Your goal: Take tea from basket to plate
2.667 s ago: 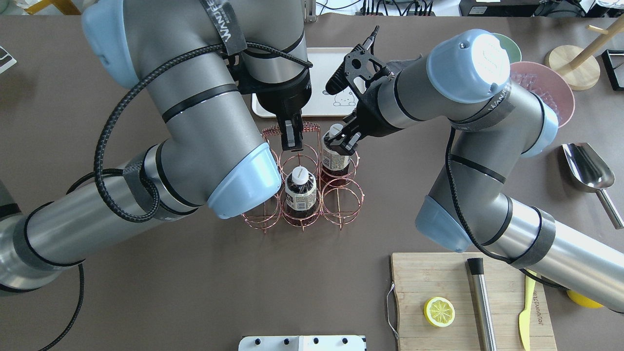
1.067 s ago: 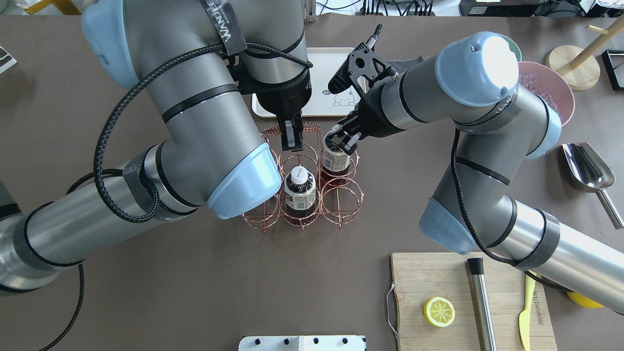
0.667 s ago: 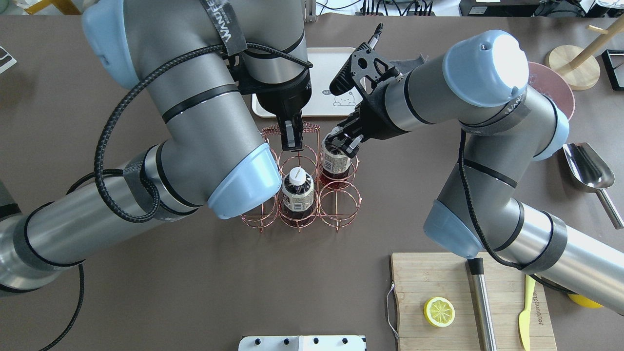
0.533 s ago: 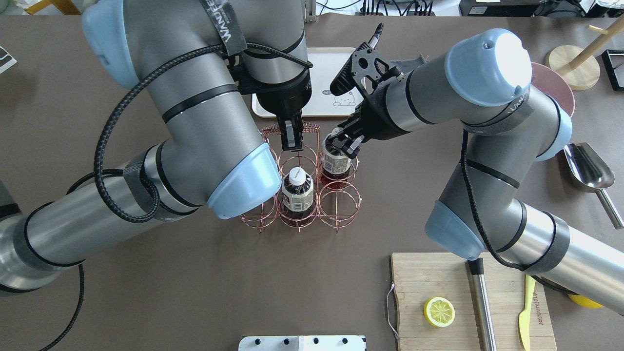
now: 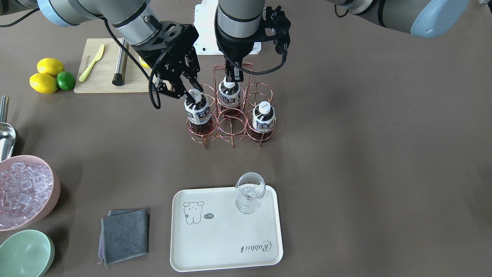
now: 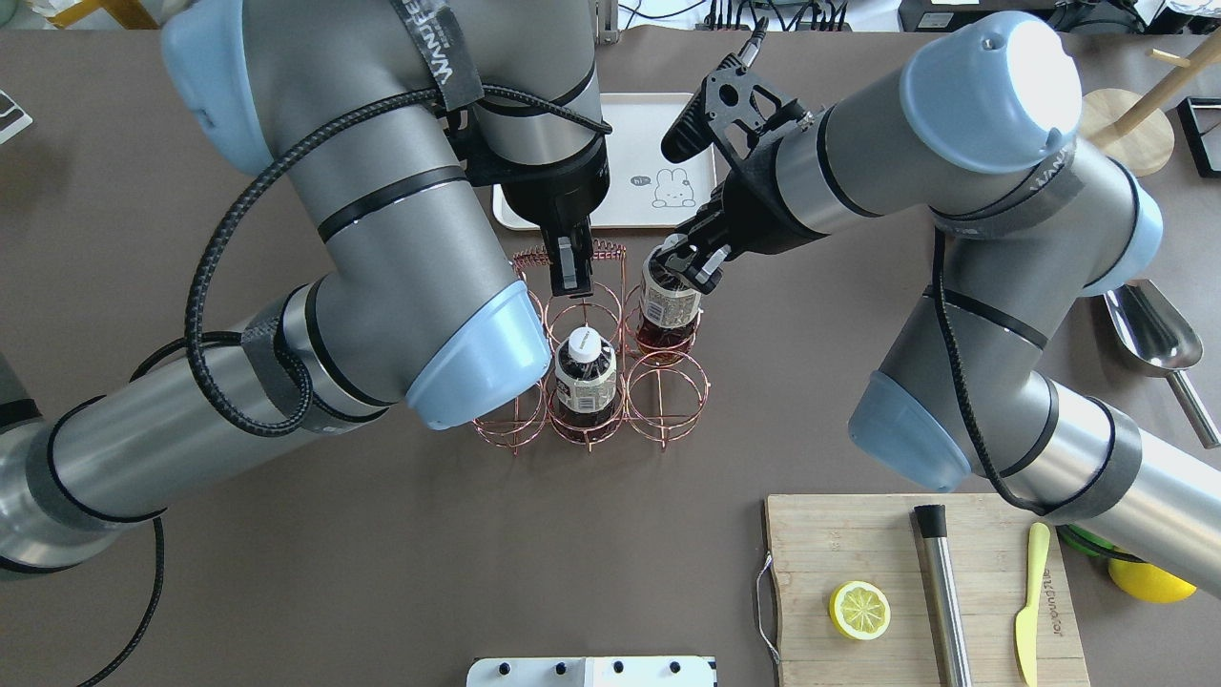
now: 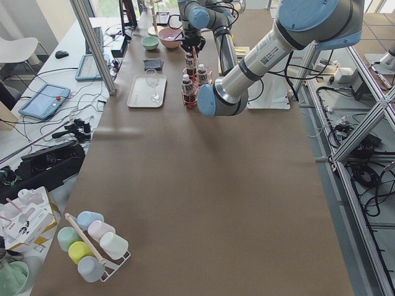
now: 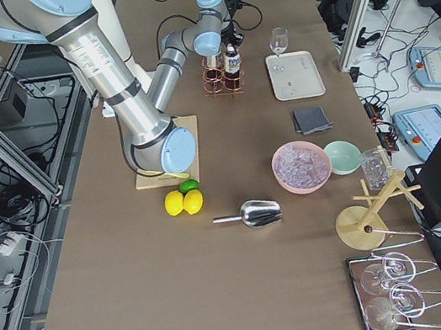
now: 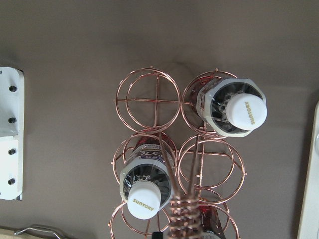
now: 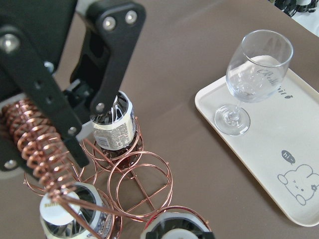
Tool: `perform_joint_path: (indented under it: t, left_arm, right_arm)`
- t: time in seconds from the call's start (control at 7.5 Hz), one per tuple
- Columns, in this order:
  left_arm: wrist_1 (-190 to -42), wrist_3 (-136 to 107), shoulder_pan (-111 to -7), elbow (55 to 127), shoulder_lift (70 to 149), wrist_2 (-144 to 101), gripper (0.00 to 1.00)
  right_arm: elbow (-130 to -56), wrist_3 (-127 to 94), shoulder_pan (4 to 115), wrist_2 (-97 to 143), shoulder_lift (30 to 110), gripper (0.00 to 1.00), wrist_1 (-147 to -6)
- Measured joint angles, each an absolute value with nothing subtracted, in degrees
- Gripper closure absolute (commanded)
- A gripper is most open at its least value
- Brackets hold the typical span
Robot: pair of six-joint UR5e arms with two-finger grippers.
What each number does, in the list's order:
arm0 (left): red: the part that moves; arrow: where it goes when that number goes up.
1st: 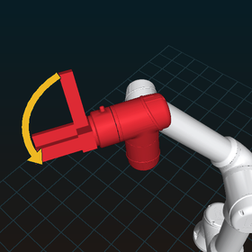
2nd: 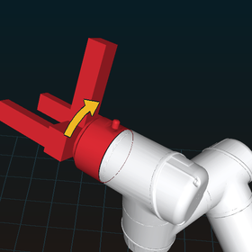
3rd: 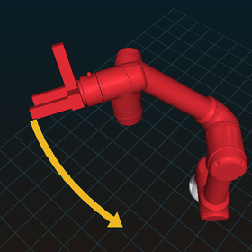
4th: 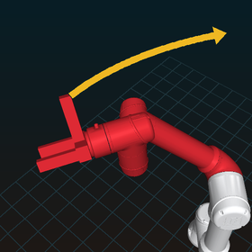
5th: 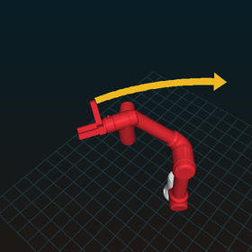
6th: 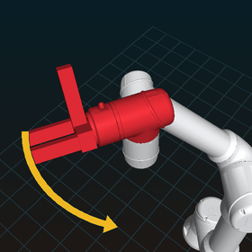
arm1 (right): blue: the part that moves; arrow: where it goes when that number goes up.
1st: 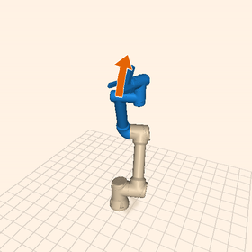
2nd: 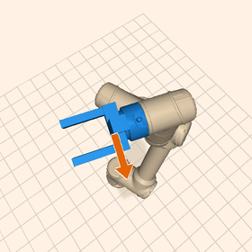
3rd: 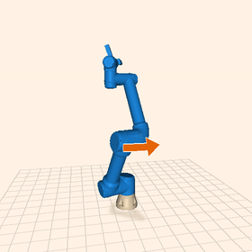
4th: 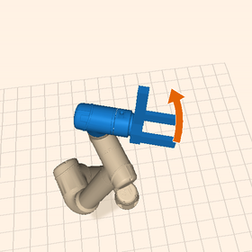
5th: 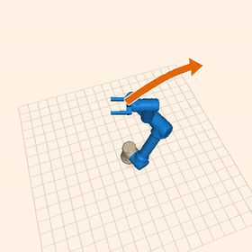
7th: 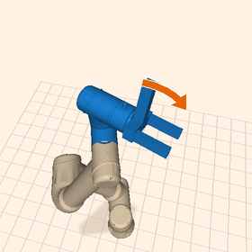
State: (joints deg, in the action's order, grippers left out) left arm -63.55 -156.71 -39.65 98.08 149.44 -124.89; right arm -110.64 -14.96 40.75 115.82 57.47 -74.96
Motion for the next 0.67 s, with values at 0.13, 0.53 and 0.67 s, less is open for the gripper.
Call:
perform_joint_path:
  t: [0.13,0.53,0.67]
  left_arm:
    - [-63.54,-156.71,-39.65,98.1,149.42,-124.89,1.0]
    - [-63.5,-156.71,-39.7,98.06,149.42,-124.89,1.0]
    - [-63.48,-156.71,-39.72,98.07,149.45,-124.89,1.0]
  right_arm:
    - [-110.7,-14.9,41.72,116.92,57.3,1.0,-75.22]
    - [-110.74,-15.33,45.02,121.02,54.99,1.0,-77.48]
    - [-110.74,-15.42,46.16,122.38,53.87,1.0,-78.88]
